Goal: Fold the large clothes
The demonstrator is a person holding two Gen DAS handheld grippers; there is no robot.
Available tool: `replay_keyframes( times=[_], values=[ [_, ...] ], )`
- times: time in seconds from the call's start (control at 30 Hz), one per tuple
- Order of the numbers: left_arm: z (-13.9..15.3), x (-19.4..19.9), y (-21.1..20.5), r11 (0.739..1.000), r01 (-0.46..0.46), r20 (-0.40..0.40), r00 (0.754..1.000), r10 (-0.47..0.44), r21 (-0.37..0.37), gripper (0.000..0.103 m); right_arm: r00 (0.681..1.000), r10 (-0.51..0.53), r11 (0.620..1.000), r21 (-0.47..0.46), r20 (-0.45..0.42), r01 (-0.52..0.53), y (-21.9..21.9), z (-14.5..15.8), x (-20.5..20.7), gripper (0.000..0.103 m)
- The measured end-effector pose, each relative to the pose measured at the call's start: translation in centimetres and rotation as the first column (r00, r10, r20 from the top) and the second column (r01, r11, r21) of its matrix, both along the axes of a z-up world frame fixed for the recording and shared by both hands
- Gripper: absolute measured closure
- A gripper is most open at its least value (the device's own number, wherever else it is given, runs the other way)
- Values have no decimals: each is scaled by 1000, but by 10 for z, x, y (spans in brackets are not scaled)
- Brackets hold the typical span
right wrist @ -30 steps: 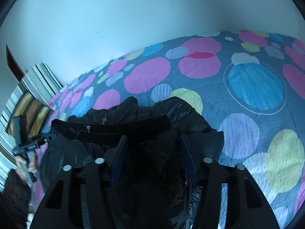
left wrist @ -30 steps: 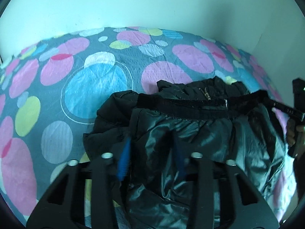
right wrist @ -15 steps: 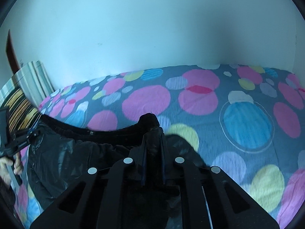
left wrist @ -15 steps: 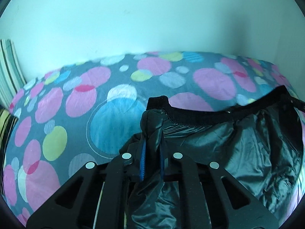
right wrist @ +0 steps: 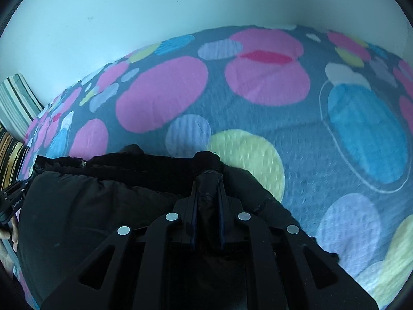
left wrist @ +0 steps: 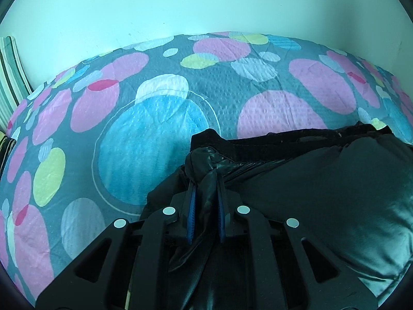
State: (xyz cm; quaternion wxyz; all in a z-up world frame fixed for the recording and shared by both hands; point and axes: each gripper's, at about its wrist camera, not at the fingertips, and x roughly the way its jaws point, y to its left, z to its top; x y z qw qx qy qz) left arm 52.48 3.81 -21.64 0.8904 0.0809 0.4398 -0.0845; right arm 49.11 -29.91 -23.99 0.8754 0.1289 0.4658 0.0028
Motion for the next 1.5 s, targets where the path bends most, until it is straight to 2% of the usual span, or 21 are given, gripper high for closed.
replay_keyframes(
  times=[0.13,0.27,0.33,0.4,0.47,0.53,0.6,0.67,0.83,0.93,1.03,1.13,1.2,1.33,1.4,1.47,1.5],
  values=[
    [-5,0,-4,1000,-4,14,1000,4,14,89,1000,-12,1000,9,13,12,0,-2,1,90],
    [3,0,-5,999,-1,14,1000,1,37,85,1000,-16,1000,-3,19,16,2,0,1,90],
    [11,-4,-2,998,-19,21,1000,18,63,63,1000,-14,1000,1,22,14,1,5,0,87],
    [24,-13,6,997,-36,36,999,33,75,47,999,-15,1000,12,33,14,-1,14,-4,82],
    [38,-29,21,999,-39,49,998,38,15,42,998,-24,999,46,59,21,-7,29,-16,69],
    [49,-44,36,997,-52,49,997,54,-49,26,993,-52,994,99,103,42,-15,44,-34,48],
    [56,-66,57,987,-73,26,997,77,-142,21,987,-81,987,147,137,60,-23,58,-59,43],
    [56,-90,75,974,-107,-6,994,108,-200,19,982,-109,983,165,152,84,-29,66,-92,42],
    [45,-154,99,946,-196,-49,981,190,-259,16,977,-170,969,201,129,142,-38,59,-168,42],
    [29,-189,106,905,-280,-109,960,259,-321,15,969,-234,942,267,81,205,-40,42,-211,42],
    [8,-215,111,829,-372,-199,928,316,-419,15,957,-291,897,354,20,265,-38,22,-242,42],
    [-11,-217,111,759,-410,-293,909,296,-505,15,948,-316,849,438,-27,295,-35,4,-254,42],
    [-15,-215,109,728,-413,-309,908,283,-547,14,948,-317,833,465,-41,299,-32,-3,-250,42],
    [-15,-204,103,722,-405,-269,914,303,-561,11,938,-347,822,476,-16,312,-29,-4,-239,39],
    [-20,-199,101,699,-416,-281,909,308,-582,11,935,-355,808,497,-22,318,-28,-9,-234,35],
    [-24,-197,100,669,-423,-291,906,307,-611,21,929,-369,789,516,-37,334,-29,-16,-227,33],
    [-25,-195,98,656,-411,-290,912,291,-633,34,926,-376,780,526,-40,340,-29,-18,-226,35]
  ],
)
